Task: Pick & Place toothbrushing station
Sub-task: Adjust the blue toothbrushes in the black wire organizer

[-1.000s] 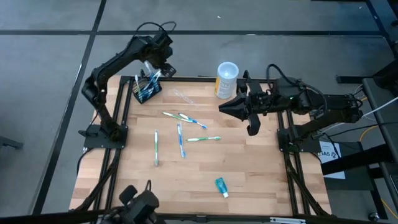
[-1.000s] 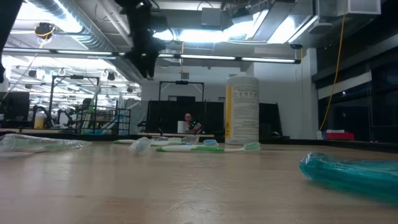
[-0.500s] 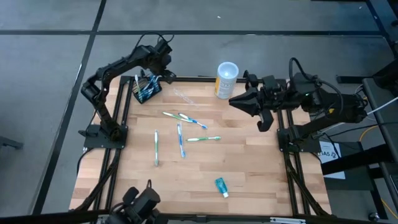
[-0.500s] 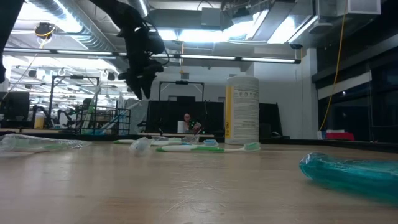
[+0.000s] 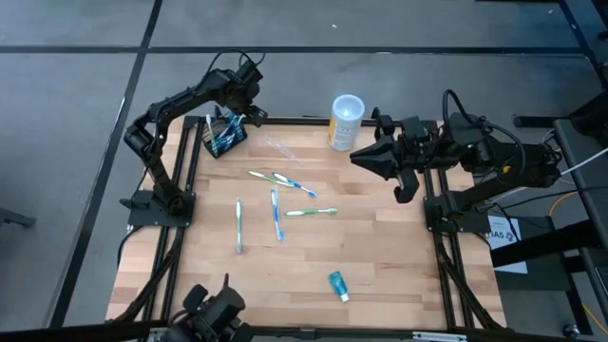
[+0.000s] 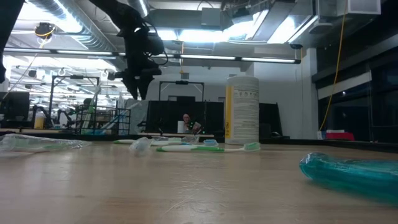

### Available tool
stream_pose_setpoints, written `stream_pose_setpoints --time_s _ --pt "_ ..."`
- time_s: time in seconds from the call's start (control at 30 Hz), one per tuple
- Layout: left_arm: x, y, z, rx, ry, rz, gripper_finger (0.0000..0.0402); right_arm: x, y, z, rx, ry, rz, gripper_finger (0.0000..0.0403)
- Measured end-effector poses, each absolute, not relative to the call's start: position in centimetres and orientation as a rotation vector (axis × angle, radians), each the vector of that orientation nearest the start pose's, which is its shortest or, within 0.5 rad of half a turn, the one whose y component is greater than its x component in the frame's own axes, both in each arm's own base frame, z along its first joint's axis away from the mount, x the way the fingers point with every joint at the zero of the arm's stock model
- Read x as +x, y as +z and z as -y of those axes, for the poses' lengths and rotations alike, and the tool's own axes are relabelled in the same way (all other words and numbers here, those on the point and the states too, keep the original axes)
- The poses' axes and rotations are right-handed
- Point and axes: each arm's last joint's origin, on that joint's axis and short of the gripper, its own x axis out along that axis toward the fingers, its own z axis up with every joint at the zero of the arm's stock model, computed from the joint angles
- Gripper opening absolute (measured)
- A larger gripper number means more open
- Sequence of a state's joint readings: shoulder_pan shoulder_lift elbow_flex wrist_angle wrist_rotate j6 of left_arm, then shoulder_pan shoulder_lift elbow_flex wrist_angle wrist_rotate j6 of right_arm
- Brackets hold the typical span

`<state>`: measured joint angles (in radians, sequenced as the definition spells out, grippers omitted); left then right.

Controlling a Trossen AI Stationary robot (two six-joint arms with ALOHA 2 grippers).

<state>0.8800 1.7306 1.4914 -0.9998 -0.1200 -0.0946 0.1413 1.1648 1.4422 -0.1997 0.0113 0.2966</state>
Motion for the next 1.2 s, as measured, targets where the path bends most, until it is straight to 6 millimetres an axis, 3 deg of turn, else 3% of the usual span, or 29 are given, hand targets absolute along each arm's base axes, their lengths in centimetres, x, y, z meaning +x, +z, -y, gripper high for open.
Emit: stream_pose_setpoints --time_s 0.63,0.93,1.2 --pt "21.6 25.6 -28.4 -0.534 0.98 -1.208 0.019 22.9 47.8 -3.2 0.325 0.129 0.06 0.0049" --pt "21.1 25.5 -28.7 -0.568 0.963 -1.202 0.0144 22.9 47.9 -3.2 0.321 0.116 0.064 0.0049" --pt "20.4 23.4 -28.4 -0.606 0.936 -1.235 0.0121 22.9 47.9 -3.1 0.321 0.108 0.065 0.0049"
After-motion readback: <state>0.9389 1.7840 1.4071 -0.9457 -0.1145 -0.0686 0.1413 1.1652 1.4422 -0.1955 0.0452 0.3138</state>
